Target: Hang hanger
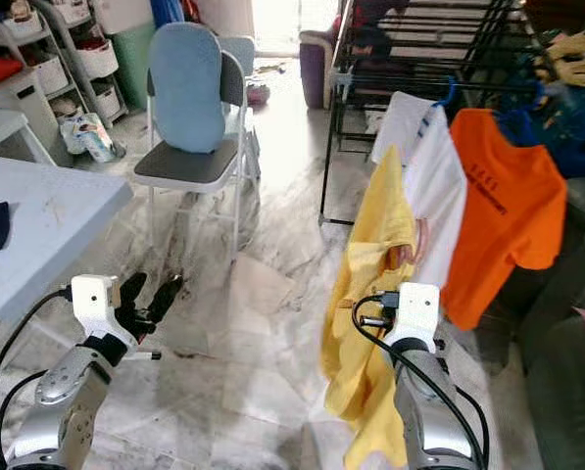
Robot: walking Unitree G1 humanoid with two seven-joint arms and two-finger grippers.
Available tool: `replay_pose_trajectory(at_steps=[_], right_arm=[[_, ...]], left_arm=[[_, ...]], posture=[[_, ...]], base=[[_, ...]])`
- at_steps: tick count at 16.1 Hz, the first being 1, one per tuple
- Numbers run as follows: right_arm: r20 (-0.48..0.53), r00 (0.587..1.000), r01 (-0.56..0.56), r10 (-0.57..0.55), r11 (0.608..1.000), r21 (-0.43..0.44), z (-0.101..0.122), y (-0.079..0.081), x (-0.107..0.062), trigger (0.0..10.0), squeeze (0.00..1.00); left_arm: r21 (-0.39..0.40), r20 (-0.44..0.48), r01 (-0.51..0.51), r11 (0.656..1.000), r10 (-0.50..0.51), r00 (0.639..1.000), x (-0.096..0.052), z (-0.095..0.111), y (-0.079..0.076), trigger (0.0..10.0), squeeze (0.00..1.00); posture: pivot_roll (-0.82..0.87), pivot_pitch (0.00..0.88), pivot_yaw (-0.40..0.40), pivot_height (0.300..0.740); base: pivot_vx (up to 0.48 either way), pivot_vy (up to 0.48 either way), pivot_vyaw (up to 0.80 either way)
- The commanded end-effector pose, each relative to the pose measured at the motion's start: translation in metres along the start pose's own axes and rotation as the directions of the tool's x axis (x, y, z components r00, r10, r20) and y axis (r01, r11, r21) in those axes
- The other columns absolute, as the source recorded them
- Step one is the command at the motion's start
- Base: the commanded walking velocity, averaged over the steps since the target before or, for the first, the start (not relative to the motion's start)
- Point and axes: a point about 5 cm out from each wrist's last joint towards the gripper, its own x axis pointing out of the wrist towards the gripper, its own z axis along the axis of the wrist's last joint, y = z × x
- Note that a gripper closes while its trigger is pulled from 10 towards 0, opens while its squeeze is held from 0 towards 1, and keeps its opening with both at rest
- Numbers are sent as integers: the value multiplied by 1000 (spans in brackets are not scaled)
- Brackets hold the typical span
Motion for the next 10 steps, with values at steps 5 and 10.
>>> replay_pose_trajectory(at_steps=[5, 10], right_arm=[[59, 998, -31, 34, 998, -50, 13, 8, 2, 10000, 0], [54, 998, -31, 34, 998, -49, 13, 7, 1, 10000, 0]], left_arm=[[-10, -15, 17, 1000, -17, 1000, 4, -2, -3, 10000, 0], [-24, -24, 30, 999, -31, 999, 8, -4, -4, 10000, 0]], posture=[[-118, 0, 45, 740], [-125, 0, 45, 740]], base=[[432, 0, 0], [425, 48, 0]])
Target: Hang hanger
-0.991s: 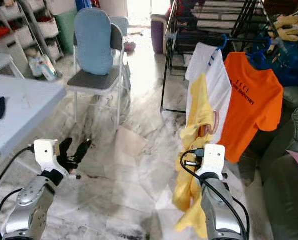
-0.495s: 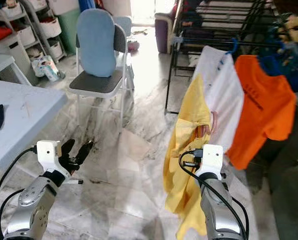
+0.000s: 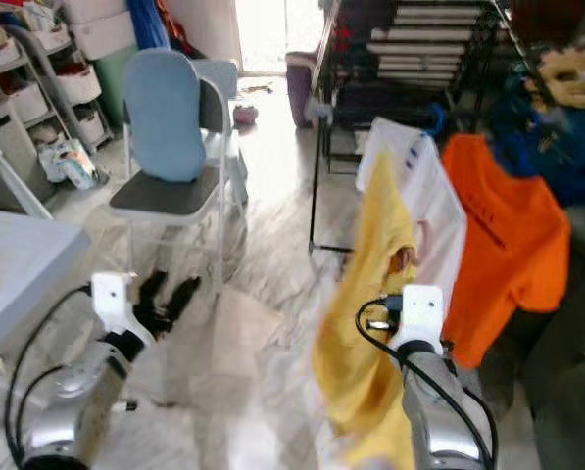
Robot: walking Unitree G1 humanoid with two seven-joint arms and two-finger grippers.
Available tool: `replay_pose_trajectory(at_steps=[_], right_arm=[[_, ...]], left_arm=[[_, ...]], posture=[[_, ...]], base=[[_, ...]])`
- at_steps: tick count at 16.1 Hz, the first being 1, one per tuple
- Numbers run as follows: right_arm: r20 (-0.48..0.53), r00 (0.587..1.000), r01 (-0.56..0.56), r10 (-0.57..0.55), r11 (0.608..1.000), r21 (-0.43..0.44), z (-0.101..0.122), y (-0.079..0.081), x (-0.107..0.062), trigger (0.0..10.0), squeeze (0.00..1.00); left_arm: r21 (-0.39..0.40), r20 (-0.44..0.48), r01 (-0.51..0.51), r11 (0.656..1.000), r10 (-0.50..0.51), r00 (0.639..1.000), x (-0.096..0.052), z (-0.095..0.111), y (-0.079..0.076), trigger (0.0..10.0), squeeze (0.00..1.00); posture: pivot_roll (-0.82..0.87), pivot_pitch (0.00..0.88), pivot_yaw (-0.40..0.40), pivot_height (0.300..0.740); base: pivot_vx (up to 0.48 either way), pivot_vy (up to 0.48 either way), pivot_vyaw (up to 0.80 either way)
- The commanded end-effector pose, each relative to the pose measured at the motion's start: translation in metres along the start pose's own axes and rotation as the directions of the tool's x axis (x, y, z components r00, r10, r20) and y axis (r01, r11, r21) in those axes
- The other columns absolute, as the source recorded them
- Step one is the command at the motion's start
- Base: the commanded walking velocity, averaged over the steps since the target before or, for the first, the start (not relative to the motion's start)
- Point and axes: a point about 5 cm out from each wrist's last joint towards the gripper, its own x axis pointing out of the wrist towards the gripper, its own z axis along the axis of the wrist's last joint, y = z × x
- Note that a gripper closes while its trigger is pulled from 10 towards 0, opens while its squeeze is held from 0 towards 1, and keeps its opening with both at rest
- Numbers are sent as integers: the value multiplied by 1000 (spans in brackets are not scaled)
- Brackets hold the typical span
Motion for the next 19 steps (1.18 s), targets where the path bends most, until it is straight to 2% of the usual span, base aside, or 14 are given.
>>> replay_pose_trajectory(at_steps=[1, 6, 8, 12, 17, 19], right_arm=[[64, 998, -24, 25, 1000, -7, 16, 6, 3, 10000, 0], [40, 999, -36, 36, 999, 1, 13, 8, 3, 10000, 0], [-68, 995, -73, 72, 997, -4, -2, 12, 3, 10000, 0], [-110, 990, -88, 87, 996, -4, -7, 15, 2, 10000, 0], [-150, 988, -28, 31, 999, 22, -9, 7, 3, 10000, 0], [-155, 988, -21, 26, 999, 34, -9, 6, 3, 10000, 0]], left_arm=[[3, -4, -4, 1000, 4, 1000, 1, 1, 2, 10000, 0], [10, -13, 5, 1000, -5, 1000, 4, 1, 2, 10000, 0], [16, -17, 10, 1000, -10, 1000, 6, 1, 3, 10000, 0], [54, -25, 36, 998, -35, 999, 10, 3, 1, 10000, 0], [53, -36, 48, 997, -46, 998, 11, 1, -3, 10000, 0], [39, -49, 5, 999, -4, 999, 11, -2, -1, 10000, 0]], posture=[[-125, 0, 45, 740], [-126, 0, 45, 740], [-127, 0, 46, 740], [-129, 0, 51, 740], [-130, 0, 53, 740], [-125, 0, 52, 740]], base=[[368, 307, 0], [323, 355, 0], [313, 366, 0], [314, 363, 0], [472, 0, 0], [0, 0, 0]])
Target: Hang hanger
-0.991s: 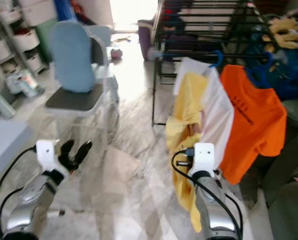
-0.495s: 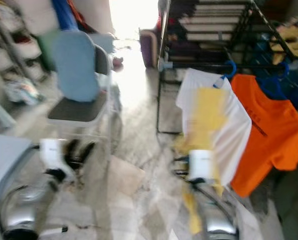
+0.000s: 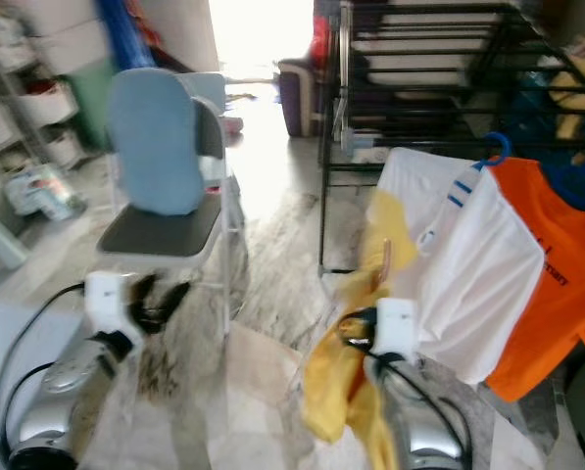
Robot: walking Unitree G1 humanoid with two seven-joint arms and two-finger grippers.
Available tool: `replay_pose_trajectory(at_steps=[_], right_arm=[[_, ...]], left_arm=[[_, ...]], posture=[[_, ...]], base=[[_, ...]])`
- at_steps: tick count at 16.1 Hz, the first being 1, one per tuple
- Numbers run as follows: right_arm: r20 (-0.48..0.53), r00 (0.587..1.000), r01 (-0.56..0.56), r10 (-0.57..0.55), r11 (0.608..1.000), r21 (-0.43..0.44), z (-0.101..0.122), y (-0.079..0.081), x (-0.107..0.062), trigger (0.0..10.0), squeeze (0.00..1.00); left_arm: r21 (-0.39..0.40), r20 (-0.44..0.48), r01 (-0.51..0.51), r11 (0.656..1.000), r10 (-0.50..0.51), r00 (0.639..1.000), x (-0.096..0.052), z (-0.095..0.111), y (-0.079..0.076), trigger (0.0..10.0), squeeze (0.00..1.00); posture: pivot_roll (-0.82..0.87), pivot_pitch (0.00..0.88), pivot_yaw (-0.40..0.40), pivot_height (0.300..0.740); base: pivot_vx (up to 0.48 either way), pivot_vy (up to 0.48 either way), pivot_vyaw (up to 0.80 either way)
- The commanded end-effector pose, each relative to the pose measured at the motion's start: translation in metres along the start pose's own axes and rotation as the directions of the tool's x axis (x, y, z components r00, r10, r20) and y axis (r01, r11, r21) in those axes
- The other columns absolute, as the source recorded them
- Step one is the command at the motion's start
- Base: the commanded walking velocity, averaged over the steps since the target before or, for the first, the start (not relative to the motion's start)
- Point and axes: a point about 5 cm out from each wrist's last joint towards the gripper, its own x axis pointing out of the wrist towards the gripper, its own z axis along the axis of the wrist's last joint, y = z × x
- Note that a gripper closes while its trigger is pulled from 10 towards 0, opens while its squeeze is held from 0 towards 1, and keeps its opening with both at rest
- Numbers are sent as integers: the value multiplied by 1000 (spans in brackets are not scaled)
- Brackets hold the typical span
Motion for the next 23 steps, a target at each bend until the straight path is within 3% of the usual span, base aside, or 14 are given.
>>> replay_pose_trajectory(at_steps=[1, 2, 6, 8, 9, 11, 13, 15, 17, 23], right_arm=[[52, 998, 25, -25, 1000, -7, 15, -9, 0, 10000, 0], [55, 998, 26, -25, 1000, -6, 15, -8, 0, 10000, 0], [54, 998, 23, -22, 1000, -21, 16, -10, -1, 10000, 0], [51, 998, 28, -27, 999, -27, 16, -14, -2, 10000, 0], [47, 998, 37, -35, 999, -29, 15, -18, -3, 10000, 0], [45, 998, 40, -39, 999, -33, 14, -20, -4, 10000, 0], [47, 998, 42, -40, 998, -45, 14, -19, -4, 10000, 0], [46, 997, 56, -54, 998, -36, 14, -18, -4, 10000, 0], [43, 998, 56, -54, 998, -36, 14, -18, -5, 10000, 0], [34, 998, 54, -53, 998, -27, 13, -19, -4, 10000, 0]], left_arm=[[-12, -22, -2, 1000, 2, 1000, 3, -2, -6, 10000, 0], [-27, -23, -9, 1000, 8, 1000, -4, -5, -4, 10000, 0], [60, -18, -143, 988, 145, 989, -28, -7, 21, 10000, 0], [83, -13, -140, 987, 142, 990, -41, -7, 25, 10000, 0], [102, -19, -128, 986, 131, 991, -58, -10, 26, 10000, 0], [96, -50, -85, 992, 90, 995, -69, -16, 21, 10000, 0], [138, -55, -15, 990, 22, 998, -67, -15, 11, 10000, 0], [72, -32, 23, 997, -21, 999, -50, -9, -3, 10000, 0], [82, -21, 25, 996, -24, 1000, -41, -8, -10, 10000, 0], [33, -26, 19, 999, -18, 999, -42, -11, -13, 10000, 0]], posture=[[-122, 0, 50, 740], [-122, 0, 57, 740], [-120, 0, 47, 740], [-112, 0, 42, 740], [-104, 0, 31, 740], [-89, 0, 15, 740], [-90, 0, 15, 740], [-110, 0, 23, 740], [-126, 0, 27, 740], [-121, 0, 29, 740]], base=[[0, 0, 0], [0, 0, 0], [0, 0, 0], [0, 0, 0], [0, 0, 0], [0, 0, 0], [0, 0, 0], [0, 0, 0], [0, 0, -800], [41, 0, -216]])
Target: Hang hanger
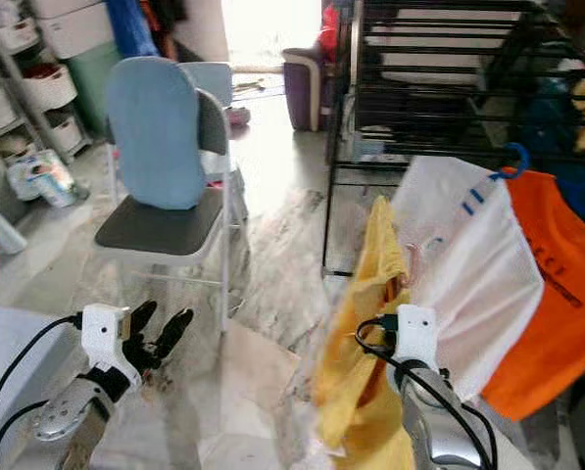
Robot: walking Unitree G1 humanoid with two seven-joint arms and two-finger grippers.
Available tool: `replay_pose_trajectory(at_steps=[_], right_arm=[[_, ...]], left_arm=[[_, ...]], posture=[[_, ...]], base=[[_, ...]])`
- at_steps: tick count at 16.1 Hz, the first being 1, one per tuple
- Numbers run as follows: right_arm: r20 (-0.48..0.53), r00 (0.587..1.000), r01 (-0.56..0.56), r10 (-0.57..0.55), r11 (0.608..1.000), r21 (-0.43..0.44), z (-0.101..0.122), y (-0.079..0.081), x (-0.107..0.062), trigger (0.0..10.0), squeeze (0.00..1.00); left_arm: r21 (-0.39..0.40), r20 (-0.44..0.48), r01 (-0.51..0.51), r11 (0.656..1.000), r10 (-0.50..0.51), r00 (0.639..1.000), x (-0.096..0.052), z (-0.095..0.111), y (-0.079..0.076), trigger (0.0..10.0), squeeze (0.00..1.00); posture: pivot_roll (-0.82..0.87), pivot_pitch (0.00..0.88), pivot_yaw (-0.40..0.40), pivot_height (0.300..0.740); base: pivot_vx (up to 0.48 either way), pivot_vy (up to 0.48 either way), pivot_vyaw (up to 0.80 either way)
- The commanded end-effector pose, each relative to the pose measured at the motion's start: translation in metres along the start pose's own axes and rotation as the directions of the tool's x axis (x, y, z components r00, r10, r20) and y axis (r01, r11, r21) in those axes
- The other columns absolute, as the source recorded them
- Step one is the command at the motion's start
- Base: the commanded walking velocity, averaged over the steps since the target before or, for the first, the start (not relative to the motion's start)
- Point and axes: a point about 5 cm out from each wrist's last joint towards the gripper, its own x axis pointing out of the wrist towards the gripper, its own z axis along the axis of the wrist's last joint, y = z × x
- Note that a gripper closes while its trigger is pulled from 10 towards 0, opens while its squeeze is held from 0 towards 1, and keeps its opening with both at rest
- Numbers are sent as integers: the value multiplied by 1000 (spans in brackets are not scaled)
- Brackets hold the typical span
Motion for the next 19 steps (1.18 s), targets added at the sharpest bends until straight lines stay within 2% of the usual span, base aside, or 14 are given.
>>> replay_pose_trajectory(at_steps=[1, 3, 10, 19], right_arm=[[56, 998, -11, 12, 1000, -3, 15, 5, 1, 10000, 0], [58, 998, -18, 18, 1000, -3, 17, 8, 2, 10000, 0], [54, 998, -12, 12, 1000, 10, 16, 7, 2, 10000, 0], [69, 998, -9, 8, 1000, 13, 20, 8, 3, 10000, 0]], left_arm=[[-5, -5, -12, 1000, 12, 1000, 0, 2, 4, 10000, 0], [-10, -5, 8, 1000, -8, 1000, 3, 3, 2, 10000, 0], [-15, -14, 30, 999, -31, 999, 8, 2, -3, 10000, 0], [-9, -37, 50, 999, -50, 998, 10, -1, -6, 10000, 0]], posture=[[-121, 0, 29, 740], [-124, 0, 30, 740], [-131, 0, 39, 740], [-131, 0, 39, 740]], base=[[247, 0, 0], [336, 0, 0], [389, 0, -557], [426, 0, 0]])
